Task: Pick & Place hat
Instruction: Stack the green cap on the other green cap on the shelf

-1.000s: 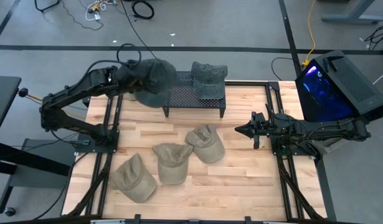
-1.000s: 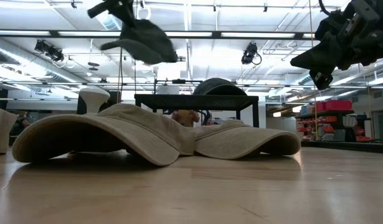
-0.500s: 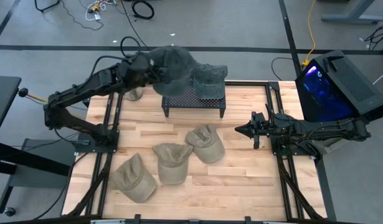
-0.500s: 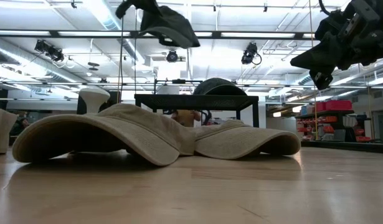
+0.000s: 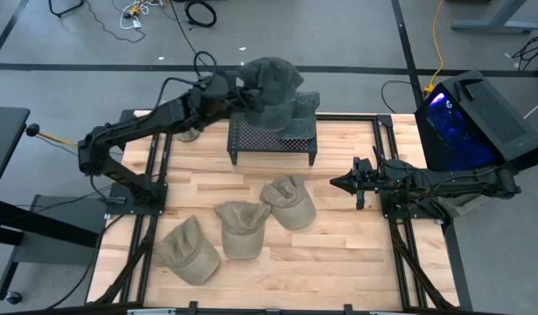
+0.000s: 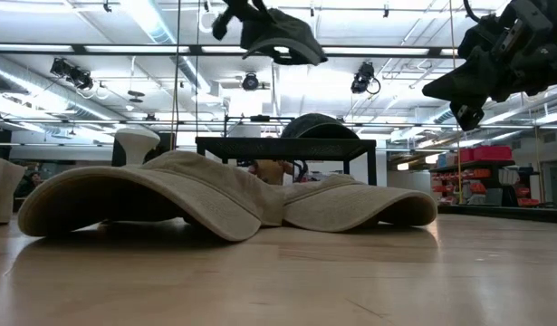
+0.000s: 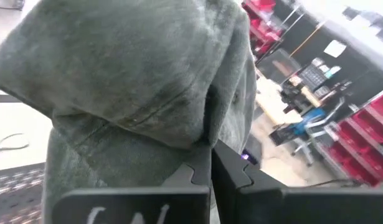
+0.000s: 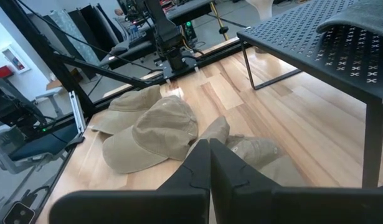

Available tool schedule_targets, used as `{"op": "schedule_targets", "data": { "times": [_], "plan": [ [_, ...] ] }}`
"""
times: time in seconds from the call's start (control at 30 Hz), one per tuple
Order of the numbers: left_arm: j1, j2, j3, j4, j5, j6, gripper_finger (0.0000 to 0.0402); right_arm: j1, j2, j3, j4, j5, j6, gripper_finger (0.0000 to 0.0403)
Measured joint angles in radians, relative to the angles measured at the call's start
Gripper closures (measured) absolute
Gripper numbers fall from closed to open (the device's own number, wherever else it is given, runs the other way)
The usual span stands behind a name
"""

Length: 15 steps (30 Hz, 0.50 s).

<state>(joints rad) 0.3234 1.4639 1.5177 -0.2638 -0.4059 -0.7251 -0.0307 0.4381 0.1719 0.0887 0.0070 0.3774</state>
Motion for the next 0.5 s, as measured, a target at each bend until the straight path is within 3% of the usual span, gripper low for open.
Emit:
{"op": "schedule_targets", "data": {
  "times": [0.5],
  "plan": [
    [-0.014,0.138,0.0,0.151,-0.009,-0.083,0.0401,0.0,0.0,0.0,0.0,-0.027,-0.001,0.0403]
  ]
}}
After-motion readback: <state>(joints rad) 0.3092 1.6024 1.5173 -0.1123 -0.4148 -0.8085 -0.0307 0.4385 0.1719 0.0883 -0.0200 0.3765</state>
